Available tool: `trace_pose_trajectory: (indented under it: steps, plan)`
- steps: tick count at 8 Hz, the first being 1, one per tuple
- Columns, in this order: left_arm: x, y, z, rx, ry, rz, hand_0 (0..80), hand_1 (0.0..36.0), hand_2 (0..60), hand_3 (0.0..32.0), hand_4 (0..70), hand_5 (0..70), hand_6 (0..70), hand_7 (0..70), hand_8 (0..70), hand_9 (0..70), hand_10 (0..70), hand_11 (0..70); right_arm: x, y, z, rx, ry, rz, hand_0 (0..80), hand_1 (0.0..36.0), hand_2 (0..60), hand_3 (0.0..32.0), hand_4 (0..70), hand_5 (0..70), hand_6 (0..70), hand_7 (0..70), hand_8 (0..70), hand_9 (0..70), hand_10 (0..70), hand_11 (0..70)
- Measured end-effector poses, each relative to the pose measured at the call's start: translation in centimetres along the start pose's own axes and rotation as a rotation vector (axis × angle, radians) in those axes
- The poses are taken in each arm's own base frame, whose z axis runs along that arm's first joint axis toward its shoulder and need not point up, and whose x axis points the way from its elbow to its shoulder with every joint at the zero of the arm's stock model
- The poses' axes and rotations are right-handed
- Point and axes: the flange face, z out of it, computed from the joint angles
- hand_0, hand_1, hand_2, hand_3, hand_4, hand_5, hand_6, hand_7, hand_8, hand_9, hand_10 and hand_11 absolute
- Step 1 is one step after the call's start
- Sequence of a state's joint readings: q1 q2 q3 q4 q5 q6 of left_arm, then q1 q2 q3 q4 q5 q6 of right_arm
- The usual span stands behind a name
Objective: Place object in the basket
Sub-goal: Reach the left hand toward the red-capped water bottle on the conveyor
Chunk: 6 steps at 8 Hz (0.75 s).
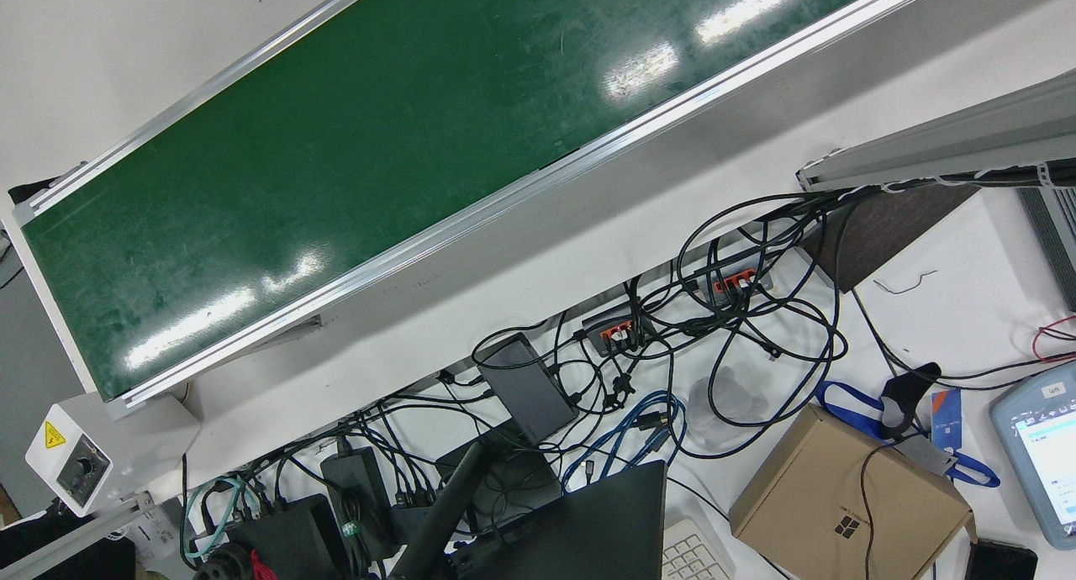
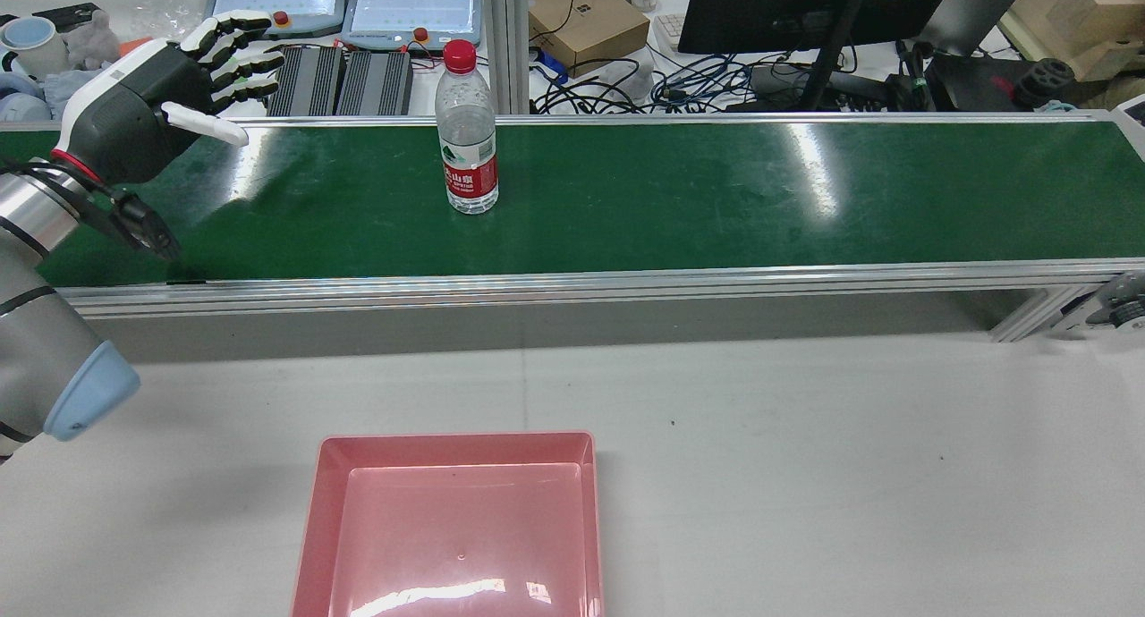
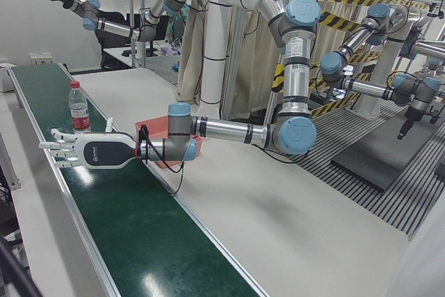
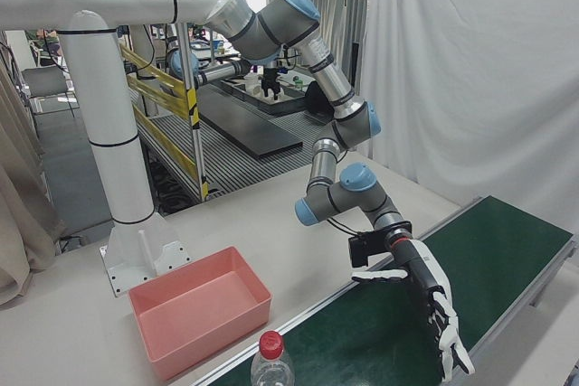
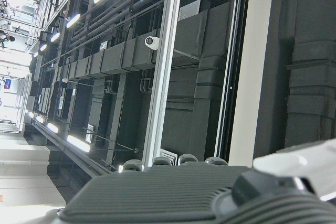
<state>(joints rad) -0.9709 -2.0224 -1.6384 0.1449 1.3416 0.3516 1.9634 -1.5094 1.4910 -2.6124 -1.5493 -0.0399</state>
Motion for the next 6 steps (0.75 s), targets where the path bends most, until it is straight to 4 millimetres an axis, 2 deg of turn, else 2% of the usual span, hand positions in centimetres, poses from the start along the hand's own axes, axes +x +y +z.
trace_pose_trajectory:
  steps: [2,4,6]
  plan:
    - [-0.1,0.1,0.0,-0.001,0.004,0.013,55.6,7.6,0.0,13.0,1.2,30.7,5.2,4.7,13.4,15.2,8.9,14.3,0.0,0.0,0.0,0.0,0.0,0.0,0.0,0.0,0.0,0.0,0.0,0.0,0.0,0.0,0.0,0.0,0.0,0.0]
    - [-2.0,0.7,0.0,-0.012,-0.019,0.016,55.2,7.6,0.0,12.8,1.2,30.9,5.6,4.7,13.0,14.6,9.0,14.6,0.0,0.0,0.0,0.0,0.0,0.0,0.0,0.0,0.0,0.0,0.0,0.0,0.0,0.0,0.0,0.0,0.0,0.0]
    - [-2.6,1.4,0.3,-0.027,-0.025,0.02,55.0,7.2,0.0,13.0,0.0,30.8,4.4,3.9,11.3,13.8,7.7,12.8,0.0,0.0,0.0,0.0,0.0,0.0,0.0,0.0,0.0,0.0,0.0,0.0,0.0,0.0,0.0,0.0,0.0,0.0]
